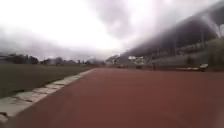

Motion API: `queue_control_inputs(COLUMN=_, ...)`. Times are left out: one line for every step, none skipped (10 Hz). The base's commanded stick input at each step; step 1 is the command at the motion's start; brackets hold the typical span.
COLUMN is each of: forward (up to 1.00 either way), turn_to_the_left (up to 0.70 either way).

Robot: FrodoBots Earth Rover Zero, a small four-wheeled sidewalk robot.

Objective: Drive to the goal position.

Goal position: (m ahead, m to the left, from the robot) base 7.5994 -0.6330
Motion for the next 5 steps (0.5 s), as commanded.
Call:
queue_control_inputs(forward=0.7, turn_to_the_left=0.0)
queue_control_inputs(forward=0.7, turn_to_the_left=0.0)
queue_control_inputs(forward=0.7, turn_to_the_left=0.0)
queue_control_inputs(forward=0.7, turn_to_the_left=0.0)
queue_control_inputs(forward=0.7, turn_to_the_left=0.0)
